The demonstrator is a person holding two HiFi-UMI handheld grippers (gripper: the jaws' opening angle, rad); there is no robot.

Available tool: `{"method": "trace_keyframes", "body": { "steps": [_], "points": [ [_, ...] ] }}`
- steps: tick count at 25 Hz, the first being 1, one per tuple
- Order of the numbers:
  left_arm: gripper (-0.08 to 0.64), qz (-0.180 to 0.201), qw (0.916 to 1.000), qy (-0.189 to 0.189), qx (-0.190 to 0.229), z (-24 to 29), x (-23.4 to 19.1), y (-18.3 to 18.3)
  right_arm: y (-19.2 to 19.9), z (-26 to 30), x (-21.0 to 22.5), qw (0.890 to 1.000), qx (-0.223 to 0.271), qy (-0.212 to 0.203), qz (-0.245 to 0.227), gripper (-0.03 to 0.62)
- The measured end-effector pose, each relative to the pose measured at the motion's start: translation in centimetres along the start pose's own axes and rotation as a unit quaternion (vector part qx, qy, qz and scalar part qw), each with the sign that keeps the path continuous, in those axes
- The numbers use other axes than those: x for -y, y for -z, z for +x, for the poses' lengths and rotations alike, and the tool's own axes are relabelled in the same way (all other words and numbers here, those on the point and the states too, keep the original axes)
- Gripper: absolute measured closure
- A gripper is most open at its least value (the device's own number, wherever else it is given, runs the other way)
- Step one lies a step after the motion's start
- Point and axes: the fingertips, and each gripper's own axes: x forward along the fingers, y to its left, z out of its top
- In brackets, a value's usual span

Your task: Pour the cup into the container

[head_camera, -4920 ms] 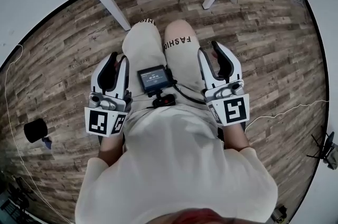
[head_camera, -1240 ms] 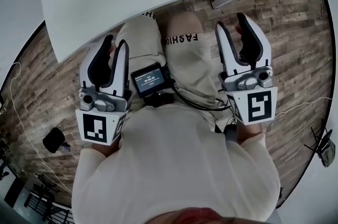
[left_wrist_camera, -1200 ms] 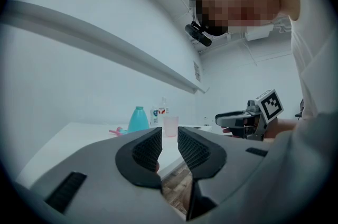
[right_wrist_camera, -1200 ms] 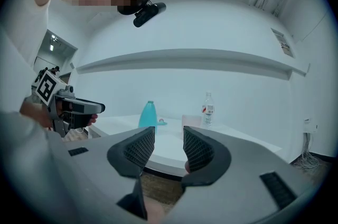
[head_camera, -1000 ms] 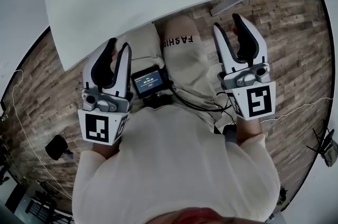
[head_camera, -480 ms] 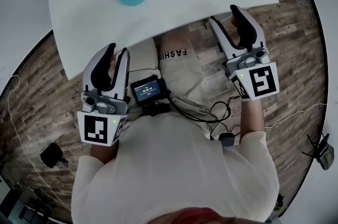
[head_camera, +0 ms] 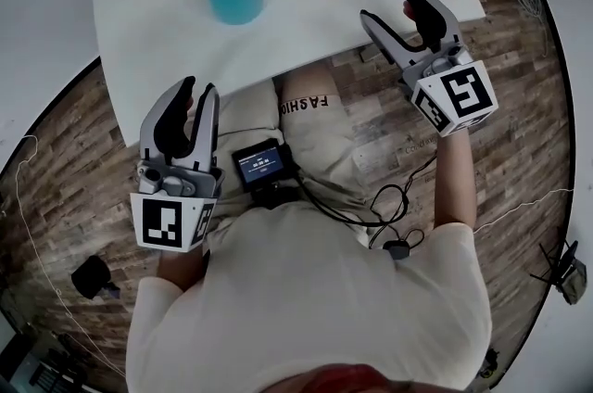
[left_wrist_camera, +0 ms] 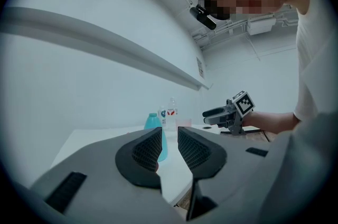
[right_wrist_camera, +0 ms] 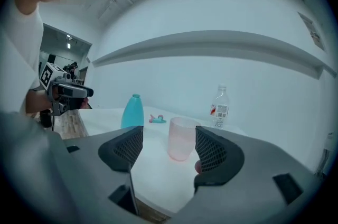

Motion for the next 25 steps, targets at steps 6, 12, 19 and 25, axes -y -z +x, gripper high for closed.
{"method": "trace_keyframes", "body": {
  "steps": [6, 12, 19, 25],
  "points": [
    [0.456, -0.001, 1.0, 0.002, -0.002, 0.2, -0.4, -0.2, 1.0, 2.2, 1.8, 0.999, -0.025, -0.029, -0.009, 0.256],
    [0.456, -0.001, 1.0, 0.006, -0.003, 0.3, -0.6, -0.6, 1.6, 4.2, 2.9, 0.997, -0.046, -0.057, -0.004, 0.244],
    [0.456, -0.002, 1.0, 0.005, -0.004, 0.2, -1.2, -0.7, 2.5, 6.5, 3.4, 0.994, -0.062, -0.091, -0.012, 0.215],
    [0.456, -0.003, 1.0, 0.001, -0.006, 0.1, -1.4, -0.3, 3.2, 8.2, 3.9, 0.99, -0.07, -0.126, -0.001, 0.202]
  ]
}}
